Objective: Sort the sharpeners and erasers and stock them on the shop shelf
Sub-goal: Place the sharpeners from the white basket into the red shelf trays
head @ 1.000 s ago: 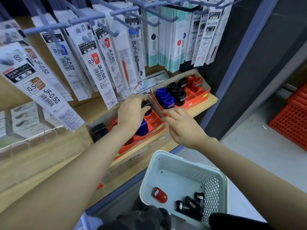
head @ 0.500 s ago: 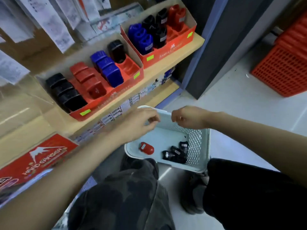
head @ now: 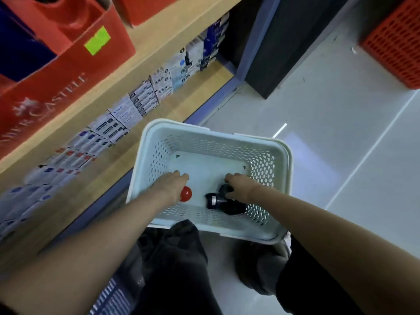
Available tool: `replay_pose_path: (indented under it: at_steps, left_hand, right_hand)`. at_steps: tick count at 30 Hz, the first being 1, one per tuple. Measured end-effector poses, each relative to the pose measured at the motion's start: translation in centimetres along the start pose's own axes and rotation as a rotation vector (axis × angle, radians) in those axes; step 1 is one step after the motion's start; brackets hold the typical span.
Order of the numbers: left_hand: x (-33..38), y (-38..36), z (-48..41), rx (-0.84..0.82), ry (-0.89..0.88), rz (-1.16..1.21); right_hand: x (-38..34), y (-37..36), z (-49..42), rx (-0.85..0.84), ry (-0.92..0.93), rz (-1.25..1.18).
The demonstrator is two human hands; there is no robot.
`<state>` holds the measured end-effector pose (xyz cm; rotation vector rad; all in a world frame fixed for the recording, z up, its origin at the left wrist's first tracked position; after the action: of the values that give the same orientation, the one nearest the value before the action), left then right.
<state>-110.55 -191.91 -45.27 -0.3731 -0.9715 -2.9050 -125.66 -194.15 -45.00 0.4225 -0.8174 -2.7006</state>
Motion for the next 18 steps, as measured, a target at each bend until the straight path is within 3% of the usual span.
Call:
replay_pose_path:
  at_steps: [5, 8, 12, 18]
  left_hand:
    - [0.1, -1.1, -0.5, 0.012, 0.007, -0.163]
    - [0.0, -1.2, -0.6, 0.014, 0.021, -0.112]
    - [-0.6, -0.2, 0.3, 0.054, 0.09, 0.284]
    - [-2.5, 0.5, 1.1, 0.162, 0.194, 0.917]
  right_hand:
    - [0.8, -1.3, -0.9, 0.026, -0.106, -0.149]
    - [0.9, -1.5, -0.9, -0.001, -0.117, -0.234]
    - [0.7, -0.6, -0.4, 0.025, -0.102, -0.454]
    - [-1.1, -1.7, -0.3, 0.066, 0.008, -0.164]
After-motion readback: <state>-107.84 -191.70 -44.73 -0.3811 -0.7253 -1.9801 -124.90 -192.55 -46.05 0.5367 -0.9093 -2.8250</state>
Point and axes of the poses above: each hand's wrist, its own z-axis away from the middle knuckle, its own y-axis out of the back of the hand, x = y × z, the point moved 10 cm from there along -z, towards the middle knuckle, and after that the axes turned 8 degrees about z, right-handed, at the moved point
